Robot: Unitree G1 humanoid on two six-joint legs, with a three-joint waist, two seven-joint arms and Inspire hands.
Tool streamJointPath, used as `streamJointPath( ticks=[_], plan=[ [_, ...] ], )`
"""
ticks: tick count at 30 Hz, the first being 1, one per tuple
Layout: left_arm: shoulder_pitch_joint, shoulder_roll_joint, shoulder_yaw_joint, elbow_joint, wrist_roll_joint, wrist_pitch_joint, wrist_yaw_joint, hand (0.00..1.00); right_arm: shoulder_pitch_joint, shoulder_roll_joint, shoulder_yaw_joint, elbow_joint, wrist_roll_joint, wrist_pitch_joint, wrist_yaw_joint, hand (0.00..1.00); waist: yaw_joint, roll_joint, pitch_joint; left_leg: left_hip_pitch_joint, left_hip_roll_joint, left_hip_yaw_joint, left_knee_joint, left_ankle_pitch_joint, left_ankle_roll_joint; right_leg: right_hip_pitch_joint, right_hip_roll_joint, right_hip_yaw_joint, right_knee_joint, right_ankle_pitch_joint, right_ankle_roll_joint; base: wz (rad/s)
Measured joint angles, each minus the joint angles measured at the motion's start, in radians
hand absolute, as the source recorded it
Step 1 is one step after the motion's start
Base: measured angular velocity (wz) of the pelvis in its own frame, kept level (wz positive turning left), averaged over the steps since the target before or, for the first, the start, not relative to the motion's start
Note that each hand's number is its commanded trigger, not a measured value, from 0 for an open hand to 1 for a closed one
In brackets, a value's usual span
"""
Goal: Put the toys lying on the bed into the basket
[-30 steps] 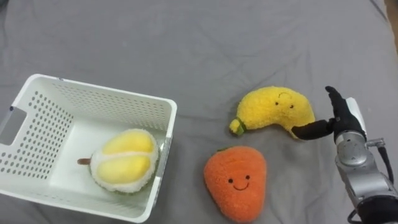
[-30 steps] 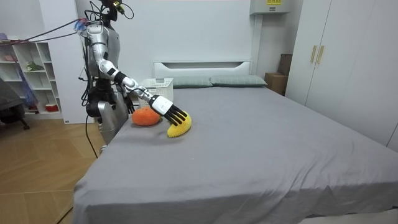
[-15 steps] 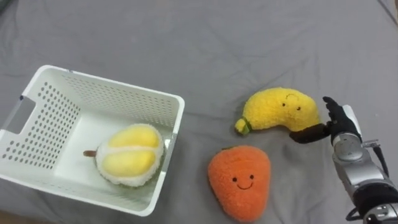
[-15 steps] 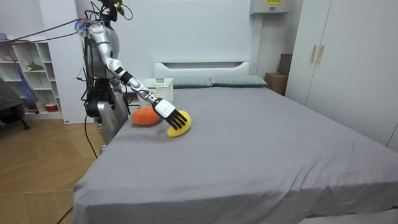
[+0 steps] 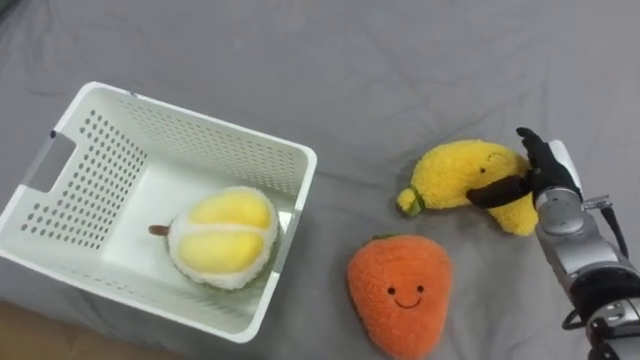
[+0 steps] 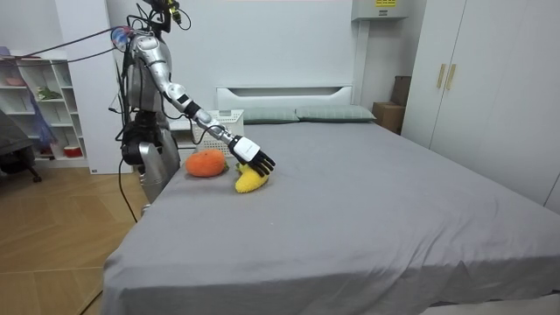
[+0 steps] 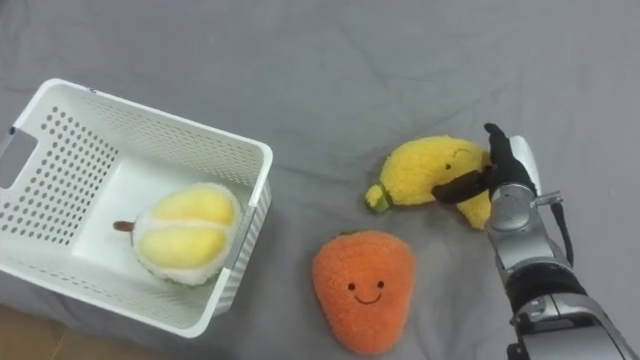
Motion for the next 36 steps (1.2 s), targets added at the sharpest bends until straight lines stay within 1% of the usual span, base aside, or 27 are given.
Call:
streamJointPath(
  ticks=[6, 9, 12, 14, 16, 17, 18, 19, 22, 26, 29, 36],
  plan=[
    [0.0, 0.001, 0.0, 0.0, 0.0, -0.001, -0.001, 0.0, -0.008, -0.003, 0.009, 0.036, -0.002, 0.0, -0.001, 0.0, 0.011, -0.002, 0.0012, 0.0, -0.001, -0.001, -0.001, 0.0, 0.0, 0.001, -0.001, -0.004, 0.0, 0.0, 0.0, 0.01],
    [0.0, 0.0, 0.0, 0.001, -0.001, -0.002, -0.001, 0.0, -0.01, -0.006, 0.026, 0.059, -0.007, -0.001, -0.005, 0.0, 0.022, -0.001, 0.0046, 0.001, -0.002, 0.002, 0.0, 0.001, 0.0, 0.002, -0.001, 0.0, 0.0, 0.0, 0.0, 0.0],
    [0.0, -0.004, 0.001, 0.001, 0.0, -0.001, -0.005, 0.0, -0.012, -0.018, 0.028, 0.068, -0.015, 0.0, -0.01, 0.0, 0.029, 0.006, 0.0108, -0.012, -0.007, -0.003, 0.0, 0.007, 0.003, -0.007, -0.006, -0.003, 0.0, 0.0, 0.0, 0.07],
    [0.0, -0.002, 0.002, 0.002, 0.001, 0.002, -0.005, 0.0, -0.017, -0.029, 0.029, 0.068, -0.022, 0.0, -0.018, 0.0, 0.034, 0.009, 0.0132, -0.029, -0.01, -0.008, 0.002, 0.012, 0.005, -0.019, -0.01, -0.01, 0.002, 0.0, 0.0, 0.09],
    [0.0, -0.002, 0.002, 0.004, 0.001, 0.007, -0.005, 0.0, -0.018, -0.032, 0.029, 0.071, -0.039, 0.001, -0.026, 0.01, 0.039, 0.01, 0.0136, -0.035, -0.011, -0.013, 0.003, 0.013, 0.006, -0.022, -0.011, -0.021, 0.002, 0.0, 0.0, 0.09],
    [0.0, -0.002, 0.002, 0.004, 0.001, 0.007, -0.003, 0.0, -0.02, -0.034, 0.03, 0.074, -0.058, 0.001, -0.026, 0.58, 0.043, 0.01, 0.0137, -0.039, -0.011, -0.016, 0.004, 0.013, 0.006, -0.024, -0.011, -0.024, 0.002, 0.0, 0.0, 0.09],
    [0.0, -0.002, 0.002, 0.003, 0.001, 0.007, -0.003, 0.0, -0.021, -0.036, 0.03, 0.074, -0.065, 0.001, -0.026, 0.73, 0.045, 0.01, 0.0136, -0.042, -0.011, -0.018, 0.005, 0.013, 0.005, -0.026, -0.011, -0.025, 0.003, 0.0, 0.0, 0.08],
    [0.0, -0.002, 0.002, 0.003, 0.0, 0.007, -0.002, 0.0, -0.022, -0.042, 0.031, 0.075, -0.072, 0.001, -0.027, 1.0, 0.051, 0.01, 0.0136, -0.046, -0.011, -0.02, 0.006, 0.014, 0.005, -0.031, -0.011, -0.027, 0.003, 0.0, 0.0, 0.04],
    [0.002, -0.002, 0.001, 0.009, 0.001, 0.007, 0.002, 0.0, -0.023, -0.052, 0.038, 0.098, -0.087, 0.001, -0.027, 1.0, 0.066, 0.011, 0.0136, -0.047, -0.011, -0.022, 0.006, 0.014, 0.004, -0.032, -0.011, -0.026, 0.003, 0.0, 0.0, 0.0],
    [0.001, -0.001, 0.0, 0.008, 0.001, 0.008, 0.002, 0.0, -0.026, -0.089, 0.08, 0.116, -0.096, 0.003, -0.036, 1.0, 0.083, 0.01, 0.0136, -0.049, -0.012, -0.025, 0.005, 0.014, 0.004, -0.034, -0.012, -0.03, 0.003, 0.0, 0.0, 0.01],
    [0.0, 0.0, 0.0, 0.007, 0.001, 0.006, -0.003, 0.0, -0.03, -0.091, 0.106, 0.136, -0.102, 0.003, -0.036, 1.0, 0.082, 0.009, 0.0147, -0.052, -0.012, -0.032, 0.005, 0.014, 0.004, -0.034, -0.013, -0.05, 0.003, 0.0, 0.0, 0.07],
    [-0.001, 0.003, -0.001, 0.007, 0.001, 0.005, -0.008, 0.0, -0.031, -0.089, 0.111, 0.143, -0.102, 0.009, -0.018, 1.0, 0.084, 0.0, 0.0198, -0.062, -0.013, -0.033, 0.006, 0.015, 0.004, -0.042, -0.014, -0.053, 0.003, 0.0, 0.0, 0.01]
  ],
)
